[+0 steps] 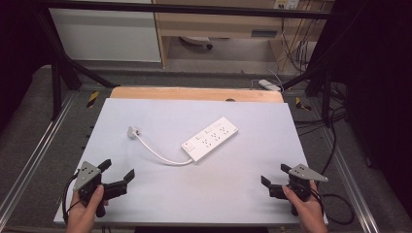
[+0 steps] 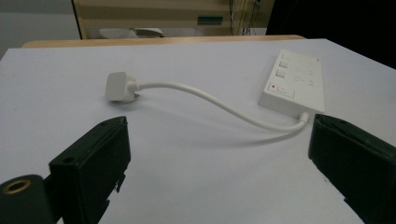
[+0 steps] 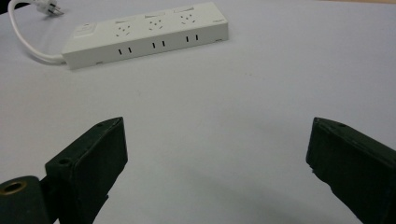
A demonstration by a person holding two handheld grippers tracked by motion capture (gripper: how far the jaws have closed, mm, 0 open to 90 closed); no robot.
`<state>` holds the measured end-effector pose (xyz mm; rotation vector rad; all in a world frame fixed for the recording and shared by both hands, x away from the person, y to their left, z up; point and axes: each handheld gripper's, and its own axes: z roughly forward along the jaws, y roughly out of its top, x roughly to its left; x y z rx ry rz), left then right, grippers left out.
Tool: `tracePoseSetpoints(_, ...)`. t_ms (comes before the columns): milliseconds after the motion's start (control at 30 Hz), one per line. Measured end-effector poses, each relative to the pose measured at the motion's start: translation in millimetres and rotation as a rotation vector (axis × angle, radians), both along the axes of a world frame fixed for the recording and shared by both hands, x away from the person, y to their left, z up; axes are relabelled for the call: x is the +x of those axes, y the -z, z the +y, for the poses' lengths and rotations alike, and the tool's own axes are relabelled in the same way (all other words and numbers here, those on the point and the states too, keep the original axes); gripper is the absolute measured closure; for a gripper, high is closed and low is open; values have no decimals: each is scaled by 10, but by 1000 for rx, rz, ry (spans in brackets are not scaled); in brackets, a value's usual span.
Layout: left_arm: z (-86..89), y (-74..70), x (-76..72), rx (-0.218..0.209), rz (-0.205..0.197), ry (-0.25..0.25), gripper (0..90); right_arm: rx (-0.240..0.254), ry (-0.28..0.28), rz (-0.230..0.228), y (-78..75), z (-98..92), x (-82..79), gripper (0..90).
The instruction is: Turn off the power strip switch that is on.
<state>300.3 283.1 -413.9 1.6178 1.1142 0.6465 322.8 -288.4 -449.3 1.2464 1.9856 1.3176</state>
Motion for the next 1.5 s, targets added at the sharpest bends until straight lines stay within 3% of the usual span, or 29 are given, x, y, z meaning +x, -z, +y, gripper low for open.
tracePoseSetpoints(433, -9, -3, -3, 17, 2, 7, 52, 23, 5, -8, -27, -21, -10, 54)
tracePoseSetpoints(700, -20, 1, -1, 23, 3, 11, 52, 71, 25, -72, -125, -67, -34, 61)
tracePoseSetpoints(967, -20, 3, 1, 24, 4, 13, 52, 96, 41, -97, -188, -92, -48, 57)
tracePoseSetpoints(1167, -25, 3, 2, 27, 5, 16, 53, 105, 43, -102, -212, -98, -55, 55)
tracePoseSetpoints(1300, -29, 9, 4, 33, 6, 20, 53, 141, 44, -96, -254, -101, -56, 39)
tracePoseSetpoints(1500, -32, 10, 8, 32, 7, 23, 53, 141, 34, -87, -294, -65, -71, 22)
